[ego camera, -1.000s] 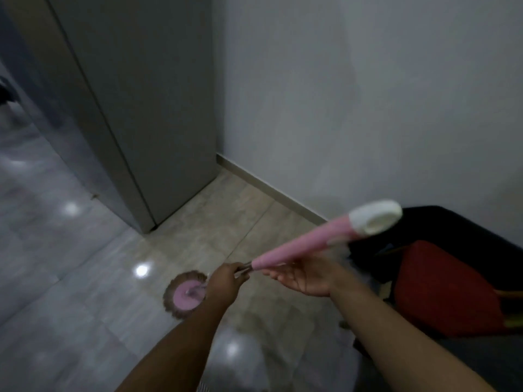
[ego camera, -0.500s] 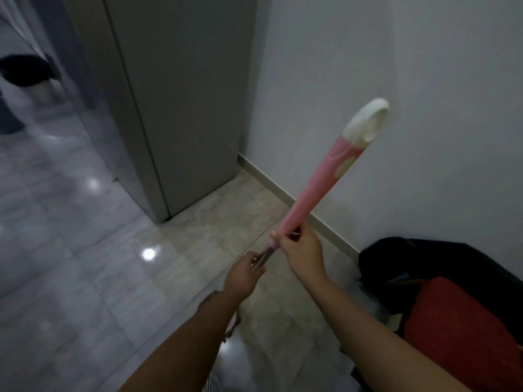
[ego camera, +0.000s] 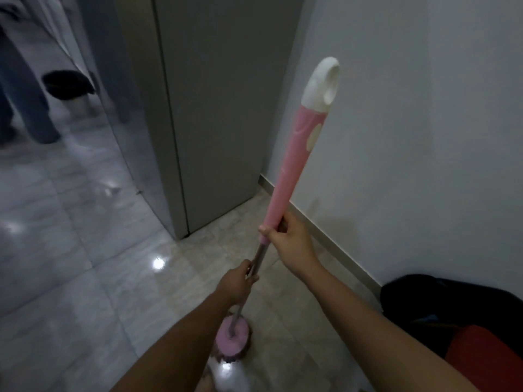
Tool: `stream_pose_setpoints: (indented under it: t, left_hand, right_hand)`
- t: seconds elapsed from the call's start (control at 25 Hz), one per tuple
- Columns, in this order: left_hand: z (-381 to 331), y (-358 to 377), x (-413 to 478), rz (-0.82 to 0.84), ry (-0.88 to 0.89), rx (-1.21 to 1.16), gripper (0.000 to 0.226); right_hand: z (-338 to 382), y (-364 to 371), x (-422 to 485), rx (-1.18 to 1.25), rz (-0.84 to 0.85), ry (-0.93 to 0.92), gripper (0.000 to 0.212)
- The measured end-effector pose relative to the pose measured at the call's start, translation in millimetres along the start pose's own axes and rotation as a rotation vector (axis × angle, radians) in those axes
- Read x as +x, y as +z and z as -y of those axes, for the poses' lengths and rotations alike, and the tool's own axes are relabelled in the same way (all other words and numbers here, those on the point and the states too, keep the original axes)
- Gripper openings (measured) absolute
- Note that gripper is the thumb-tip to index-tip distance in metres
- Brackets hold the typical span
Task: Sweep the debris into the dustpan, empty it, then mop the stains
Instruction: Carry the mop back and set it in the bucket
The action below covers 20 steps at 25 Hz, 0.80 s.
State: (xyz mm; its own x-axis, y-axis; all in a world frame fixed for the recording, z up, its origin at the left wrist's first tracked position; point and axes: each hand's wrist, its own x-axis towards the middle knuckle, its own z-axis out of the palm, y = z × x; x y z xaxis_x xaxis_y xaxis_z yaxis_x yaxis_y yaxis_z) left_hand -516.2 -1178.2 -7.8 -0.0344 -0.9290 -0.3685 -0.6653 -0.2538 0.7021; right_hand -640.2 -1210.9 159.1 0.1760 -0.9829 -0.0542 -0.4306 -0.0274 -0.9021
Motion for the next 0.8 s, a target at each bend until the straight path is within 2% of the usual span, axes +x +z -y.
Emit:
stream_pose_setpoints:
  t: [0.24,0.56,0.8]
  left_hand:
    - [-14,-66,-57,-0.283,0.006,-0.043,0.043]
    - [-22,-124,-187,-0.690,-0.103,-0.008,0.054]
    - [25,-156,-302,-0.940,-0.273,-0.067,0.043]
  right_hand:
    - [79,17,-8,0.156,0.114,-0.277,0.021]
    - [185,57,-75,0.309,0.337,-0.588,0.026]
    - [237,137,-154,0.240,0.587,-0.745,0.021]
